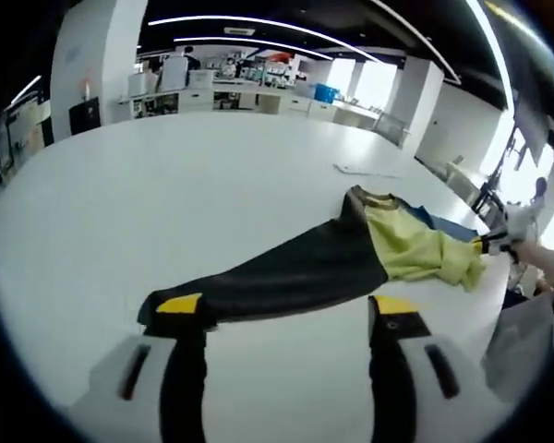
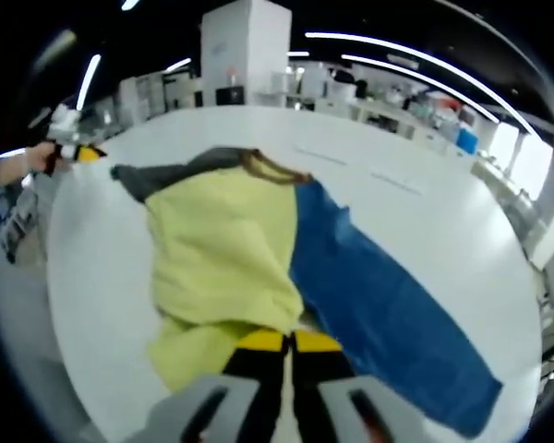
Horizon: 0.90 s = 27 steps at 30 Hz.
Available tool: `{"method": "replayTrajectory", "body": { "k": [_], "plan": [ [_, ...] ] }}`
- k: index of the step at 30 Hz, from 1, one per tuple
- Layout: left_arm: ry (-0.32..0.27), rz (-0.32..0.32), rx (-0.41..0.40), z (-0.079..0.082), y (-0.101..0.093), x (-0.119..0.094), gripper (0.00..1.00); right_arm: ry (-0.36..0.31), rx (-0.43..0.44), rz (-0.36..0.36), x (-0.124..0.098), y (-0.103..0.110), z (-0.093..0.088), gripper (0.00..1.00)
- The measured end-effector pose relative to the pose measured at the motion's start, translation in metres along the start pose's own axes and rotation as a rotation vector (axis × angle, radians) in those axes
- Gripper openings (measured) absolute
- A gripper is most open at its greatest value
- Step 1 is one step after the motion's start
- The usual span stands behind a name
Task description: Fold the garment on the visible template until the final outline fits inside the template.
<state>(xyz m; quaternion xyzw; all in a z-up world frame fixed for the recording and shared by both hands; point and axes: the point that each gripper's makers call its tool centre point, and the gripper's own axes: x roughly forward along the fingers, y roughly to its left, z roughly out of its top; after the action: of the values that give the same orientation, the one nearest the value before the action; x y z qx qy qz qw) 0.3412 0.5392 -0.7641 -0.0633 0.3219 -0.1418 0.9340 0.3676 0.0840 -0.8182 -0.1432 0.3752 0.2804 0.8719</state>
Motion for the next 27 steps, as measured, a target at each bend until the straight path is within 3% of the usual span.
{"method": "replayTrajectory", "body": {
  "k": [8, 9, 13, 15, 18, 24, 27],
  "plan": [
    [-0.020, -0.132, 0.056, -0.006, -0.082, 0.015, 0.62, -0.015, -0.018, 0.008, -0.005, 0.003, 0.011, 0.00],
    [-0.006, -0.162, 0.070, -0.011, -0.097, 0.018, 0.61, -0.019, -0.018, 0.008, -0.006, 0.002, 0.013, 0.00],
    [0.002, -0.200, 0.111, -0.022, -0.127, 0.034, 0.60, -0.028, -0.023, 0.010, -0.009, 0.002, 0.018, 0.00],
    [0.017, -0.234, 0.152, -0.029, -0.156, 0.040, 0.57, -0.027, -0.030, 0.011, -0.009, 0.002, 0.020, 0.00],
    [0.032, -0.269, 0.259, -0.037, -0.182, 0.049, 0.52, -0.026, -0.035, 0.014, -0.008, 0.002, 0.020, 0.00],
    [0.024, -0.306, 0.354, -0.037, -0.224, 0.072, 0.43, -0.031, -0.029, 0.019, -0.009, 0.005, 0.019, 0.00],
    [0.049, -0.340, 0.415, -0.043, -0.239, 0.086, 0.37, -0.038, -0.019, 0.025, -0.010, 0.009, 0.018, 0.00]
  ]
}}
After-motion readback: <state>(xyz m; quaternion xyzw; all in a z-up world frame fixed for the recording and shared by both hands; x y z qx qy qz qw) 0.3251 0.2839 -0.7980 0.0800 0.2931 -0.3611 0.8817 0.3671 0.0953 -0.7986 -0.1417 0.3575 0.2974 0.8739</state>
